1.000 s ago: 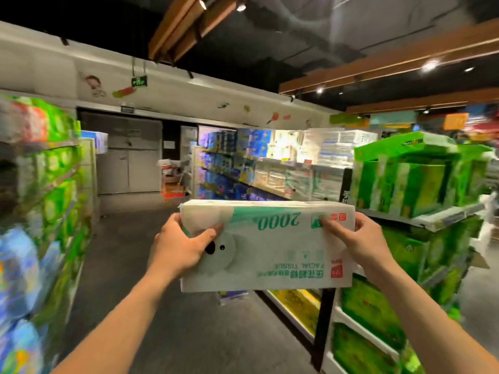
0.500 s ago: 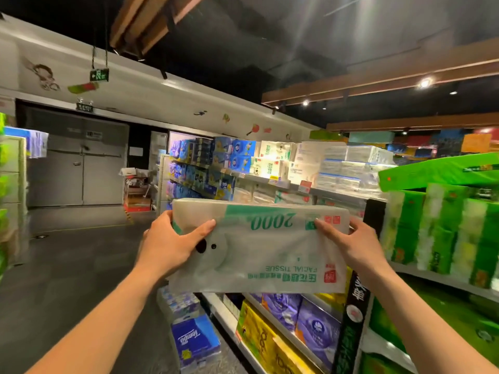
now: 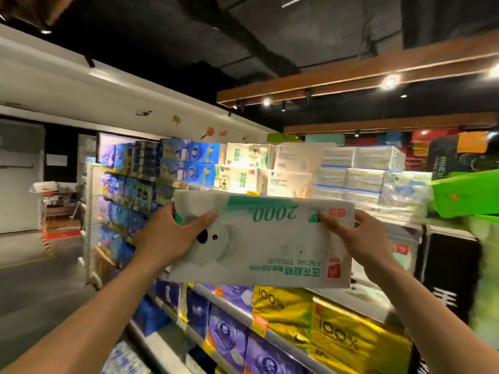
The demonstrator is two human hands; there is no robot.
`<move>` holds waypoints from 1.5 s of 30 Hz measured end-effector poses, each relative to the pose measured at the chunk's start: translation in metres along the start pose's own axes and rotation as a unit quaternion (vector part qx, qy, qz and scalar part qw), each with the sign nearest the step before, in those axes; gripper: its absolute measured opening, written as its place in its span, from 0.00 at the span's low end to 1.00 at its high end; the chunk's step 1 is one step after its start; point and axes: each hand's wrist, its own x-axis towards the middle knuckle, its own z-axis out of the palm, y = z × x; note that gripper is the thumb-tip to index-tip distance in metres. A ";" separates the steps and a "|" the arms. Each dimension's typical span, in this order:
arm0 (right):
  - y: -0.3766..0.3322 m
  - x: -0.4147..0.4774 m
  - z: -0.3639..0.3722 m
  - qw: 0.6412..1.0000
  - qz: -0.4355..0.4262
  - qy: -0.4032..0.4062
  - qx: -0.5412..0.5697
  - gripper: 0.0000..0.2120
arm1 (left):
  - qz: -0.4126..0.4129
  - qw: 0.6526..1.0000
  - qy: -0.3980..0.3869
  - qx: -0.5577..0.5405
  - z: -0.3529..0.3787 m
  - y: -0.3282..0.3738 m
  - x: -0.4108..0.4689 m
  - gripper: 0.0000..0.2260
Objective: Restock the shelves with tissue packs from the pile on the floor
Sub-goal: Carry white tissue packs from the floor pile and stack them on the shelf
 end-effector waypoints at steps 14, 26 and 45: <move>0.076 0.330 0.181 0.991 -0.086 -0.060 -0.084 0.11 | 0.036 0.995 0.070 -0.058 0.113 -0.133 0.343 0.29; 0.102 0.544 0.321 0.991 -0.086 0.049 -0.087 0.19 | 0.152 0.981 0.001 -0.117 0.186 -0.215 0.659 0.25; 0.177 0.757 0.409 0.958 -0.023 0.152 -0.242 0.23 | 0.181 0.966 -0.100 -0.152 0.358 -0.288 0.917 0.38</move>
